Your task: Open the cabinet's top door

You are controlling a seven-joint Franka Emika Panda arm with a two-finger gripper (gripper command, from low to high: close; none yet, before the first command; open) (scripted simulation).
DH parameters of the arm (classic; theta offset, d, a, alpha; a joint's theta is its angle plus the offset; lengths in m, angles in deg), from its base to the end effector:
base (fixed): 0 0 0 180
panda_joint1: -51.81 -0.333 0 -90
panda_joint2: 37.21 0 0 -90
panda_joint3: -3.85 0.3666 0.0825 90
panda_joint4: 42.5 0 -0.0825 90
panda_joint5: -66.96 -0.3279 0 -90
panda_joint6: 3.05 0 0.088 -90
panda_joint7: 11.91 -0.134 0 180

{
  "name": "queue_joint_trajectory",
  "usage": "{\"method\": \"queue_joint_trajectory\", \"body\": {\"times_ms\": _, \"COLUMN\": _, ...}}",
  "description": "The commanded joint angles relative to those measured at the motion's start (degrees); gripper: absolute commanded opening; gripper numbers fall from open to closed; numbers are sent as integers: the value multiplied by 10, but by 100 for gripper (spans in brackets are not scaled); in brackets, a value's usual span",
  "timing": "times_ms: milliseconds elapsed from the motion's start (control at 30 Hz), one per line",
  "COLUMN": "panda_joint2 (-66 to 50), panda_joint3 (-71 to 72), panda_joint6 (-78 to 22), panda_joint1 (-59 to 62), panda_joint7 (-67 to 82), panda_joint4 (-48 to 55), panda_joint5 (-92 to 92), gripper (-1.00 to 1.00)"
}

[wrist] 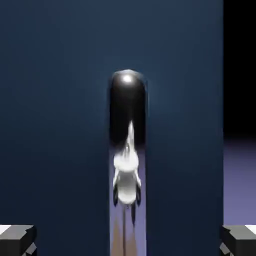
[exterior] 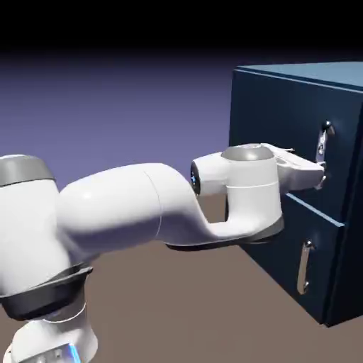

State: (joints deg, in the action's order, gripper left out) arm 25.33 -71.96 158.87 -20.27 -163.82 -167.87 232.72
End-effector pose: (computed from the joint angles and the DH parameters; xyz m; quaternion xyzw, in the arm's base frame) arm 0.4447 -0.1926 0.5066 -0.6580 0.2587 -0.6478 0.2836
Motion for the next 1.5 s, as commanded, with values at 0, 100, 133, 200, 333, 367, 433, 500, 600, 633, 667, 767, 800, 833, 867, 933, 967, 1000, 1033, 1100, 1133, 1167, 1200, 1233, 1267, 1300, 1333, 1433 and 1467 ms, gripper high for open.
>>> {"method": "queue_joint_trajectory", "body": {"times_ms": 0, "panda_joint2": -3, "panda_joint3": -10, "panda_joint6": -1, "panda_joint1": -21, "panda_joint7": 1, "panda_joint4": 18, "panda_joint5": 1, "gripper": 100}}
{"method": "queue_joint_trajectory", "body": {"times_ms": 100, "panda_joint2": -8, "panda_joint3": -28, "panda_joint6": -2, "panda_joint1": -57, "panda_joint7": 2, "panda_joint4": 49, "panda_joint5": 2, "gripper": -100}}
{"method": "queue_joint_trajectory", "body": {"times_ms": 133, "panda_joint2": -8, "panda_joint3": -28, "panda_joint6": -2, "panda_joint1": -57, "panda_joint7": 2, "panda_joint4": 49, "panda_joint5": 2, "gripper": -100}}
{"method": "queue_joint_trajectory", "body": {"times_ms": 200, "panda_joint2": -28, "panda_joint3": -6, "panda_joint6": -27, "panda_joint1": -15, "panda_joint7": -26, "panda_joint4": 8, "panda_joint5": 2, "gripper": -100}}
{"method": "queue_joint_trajectory", "body": {"times_ms": 333, "panda_joint2": -79, "panda_joint3": 46, "panda_joint6": -64, "panda_joint1": 68, "panda_joint7": -94, "panda_joint4": -59, "panda_joint5": 3, "gripper": -100}}
{"method": "queue_joint_trajectory", "body": {"times_ms": 367, "panda_joint2": -92, "panda_joint3": 61, "panda_joint6": -71, "panda_joint1": 88, "panda_joint7": -112, "panda_joint4": -73, "panda_joint5": 2, "gripper": -100}}
{"method": "queue_joint_trajectory", "body": {"times_ms": 433, "panda_joint2": -112, "panda_joint3": 92, "panda_joint6": -84, "panda_joint1": 130, "panda_joint7": -138, "panda_joint4": -100, "panda_joint5": -3, "gripper": -100}}
{"method": "queue_joint_trajectory", "body": {"times_ms": 500, "panda_joint2": -118, "panda_joint3": 125, "panda_joint6": -102, "panda_joint1": 171, "panda_joint7": -142, "panda_joint4": -133, "panda_joint5": -22, "gripper": -100}}
{"method": "queue_joint_trajectory", "body": {"times_ms": 600, "panda_joint2": -115, "panda_joint3": 179, "panda_joint6": -133, "panda_joint1": 234, "panda_joint7": -135, "panda_joint4": -185, "panda_joint5": -60, "gripper": -100}}
{"method": "queue_joint_trajectory", "body": {"times_ms": 633, "panda_joint2": -117, "panda_joint3": 198, "panda_joint6": -140, "panda_joint1": 254, "panda_joint7": -138, "panda_joint4": -199, "panda_joint5": -70, "gripper": -100}}
{"method": "queue_joint_trajectory", "body": {"times_ms": 667, "panda_joint2": -119, "panda_joint3": 218, "panda_joint6": -146, "panda_joint1": 275, "panda_joint7": -142, "panda_joint4": -213, "panda_joint5": -81, "gripper": -100}}
{"method": "queue_joint_trajectory", "body": {"times_ms": 767, "panda_joint2": -105, "panda_joint3": 279, "panda_joint6": -174, "panda_joint1": 336, "panda_joint7": -131, "panda_joint4": -263, "panda_joint5": -129, "gripper": -100}}
{"method": "queue_joint_trajectory", "body": {"times_ms": 800, "panda_joint2": -95, "panda_joint3": 300, "panda_joint6": -187, "panda_joint1": 354, "panda_joint7": -121, "panda_joint4": -282, "panda_joint5": -150, "gripper": -100}}
{"method": "queue_joint_trajectory", "body": {"times_ms": 833, "panda_joint2": -84, "panda_joint3": 320, "panda_joint6": -200, "panda_joint1": 371, "panda_joint7": -111, "panda_joint4": -301, "panda_joint5": -172, "gripper": -100}}
{"method": "queue_joint_trajectory", "body": {"times_ms": 867, "panda_joint2": -73, "panda_joint3": 341, "panda_joint6": -213, "panda_joint1": 387, "panda_joint7": -101, "panda_joint4": -319, "panda_joint5": -194, "gripper": -100}}
{"method": "queue_joint_trajectory", "body": {"times_ms": 933, "panda_joint2": -48, "panda_joint3": 383, "panda_joint6": -239, "panda_joint1": 414, "panda_joint7": -81, "panda_joint4": -354, "panda_joint5": -241, "gripper": -100}}
{"method": "queue_joint_trajectory", "body": {"times_ms": 967, "panda_joint2": -36, "panda_joint3": 403, "panda_joint6": -251, "panda_joint1": 426, "panda_joint7": -72, "panda_joint4": -370, "panda_joint5": -265, "gripper": -100}}
{"method": "queue_joint_trajectory", "body": {"times_ms": 1000, "panda_joint2": -23, "panda_joint3": 424, "panda_joint6": -264, "panda_joint1": 436, "panda_joint7": -63, "panda_joint4": -385, "panda_joint5": -290, "gripper": -100}}
{"method": "queue_joint_trajectory", "body": {"times_ms": 1033, "panda_joint2": -11, "panda_joint3": 445, "panda_joint6": -277, "panda_joint1": 445, "panda_joint7": -54, "panda_joint4": -400, "panda_joint5": -315, "gripper": -100}}
{"method": "queue_joint_trajectory", "body": {"times_ms": 1100, "panda_joint2": 14, "panda_joint3": 485, "panda_joint6": -303, "panda_joint1": 457, "panda_joint7": -37, "panda_joint4": -425, "panda_joint5": -364, "gripper": -100}}
{"method": "queue_joint_trajectory", "body": {"times_ms": 1133, "panda_joint2": 25, "panda_joint3": 505, "panda_joint6": -315, "panda_joint1": 461, "panda_joint7": -29, "panda_joint4": -437, "panda_joint5": -389, "gripper": -100}}
{"method": "queue_joint_trajectory", "body": {"times_ms": 1167, "panda_joint2": 36, "panda_joint3": 524, "panda_joint6": -328, "panda_joint1": 464, "panda_joint7": -22, "panda_joint4": -447, "panda_joint5": -414, "gripper": -100}}
{"method": "queue_joint_trajectory", "body": {"times_ms": 1200, "panda_joint2": 47, "panda_joint3": 544, "panda_joint6": -341, "panda_joint1": 466, "panda_joint7": -14, "panda_joint4": -457, "panda_joint5": -439, "gripper": -100}}
{"method": "queue_joint_trajectory", "body": {"times_ms": 1233, "panda_joint2": 57, "panda_joint3": 564, "panda_joint6": -354, "panda_joint1": 466, "panda_joint7": -8, "panda_joint4": -465, "panda_joint5": -464, "gripper": -100}}
{"method": "queue_joint_trajectory", "body": {"times_ms": 1267, "panda_joint2": 66, "panda_joint3": 583, "panda_joint6": -367, "panda_joint1": 465, "panda_joint7": -1, "panda_joint4": -473, "panda_joint5": -489, "gripper": -100}}
{"method": "queue_joint_trajectory", "body": {"times_ms": 1300, "panda_joint2": 75, "panda_joint3": 603, "panda_joint6": -380, "panda_joint1": 463, "panda_joint7": 4, "panda_joint4": -480, "panda_joint5": -514, "gripper": -100}}
{"method": "queue_joint_trajectory", "body": {"times_ms": 1333, "panda_joint2": 82, "panda_joint3": 623, "panda_joint6": -394, "panda_joint1": 461, "panda_joint7": 10, "panda_joint4": -486, "panda_joint5": -539, "gripper": -100}}
{"method": "queue_joint_trajectory", "body": {"times_ms": 1433, "panda_joint2": 99, "panda_joint3": 683, "panda_joint6": -438, "panda_joint1": 447, "panda_joint7": 22, "panda_joint4": -500, "panda_joint5": -614, "gripper": -100}}
{"method": "queue_joint_trajectory", "body": {"times_ms": 1467, "panda_joint2": 103, "panda_joint3": 704, "panda_joint6": -451, "panda_joint1": 442, "panda_joint7": 26, "panda_joint4": -503, "panda_joint5": -638, "gripper": -100}}
